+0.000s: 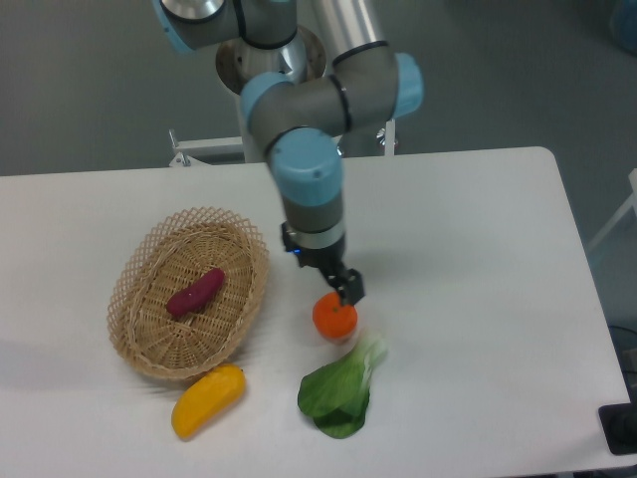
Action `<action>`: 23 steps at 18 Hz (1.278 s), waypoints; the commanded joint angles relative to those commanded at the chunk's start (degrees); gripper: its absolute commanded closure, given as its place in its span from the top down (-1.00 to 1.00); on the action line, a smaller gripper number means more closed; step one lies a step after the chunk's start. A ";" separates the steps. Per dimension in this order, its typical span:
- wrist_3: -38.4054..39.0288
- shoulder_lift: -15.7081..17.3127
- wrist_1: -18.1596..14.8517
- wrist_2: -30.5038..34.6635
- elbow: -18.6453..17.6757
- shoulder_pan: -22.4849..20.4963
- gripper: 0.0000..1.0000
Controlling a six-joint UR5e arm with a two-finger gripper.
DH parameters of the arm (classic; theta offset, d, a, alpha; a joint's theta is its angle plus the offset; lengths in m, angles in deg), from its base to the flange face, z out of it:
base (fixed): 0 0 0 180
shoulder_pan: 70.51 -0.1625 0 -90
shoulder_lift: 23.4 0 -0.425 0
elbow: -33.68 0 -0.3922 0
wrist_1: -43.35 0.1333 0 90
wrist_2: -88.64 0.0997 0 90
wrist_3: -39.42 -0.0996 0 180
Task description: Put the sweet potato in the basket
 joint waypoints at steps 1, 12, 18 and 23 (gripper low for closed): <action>-0.70 -0.53 0.09 -0.79 0.35 -1.31 1.00; -7.04 -4.92 -0.52 -3.43 8.17 -8.71 1.00; -11.07 -6.77 -0.26 -5.81 10.11 -13.27 1.00; -12.66 -8.27 -0.53 -4.84 12.40 -14.16 1.00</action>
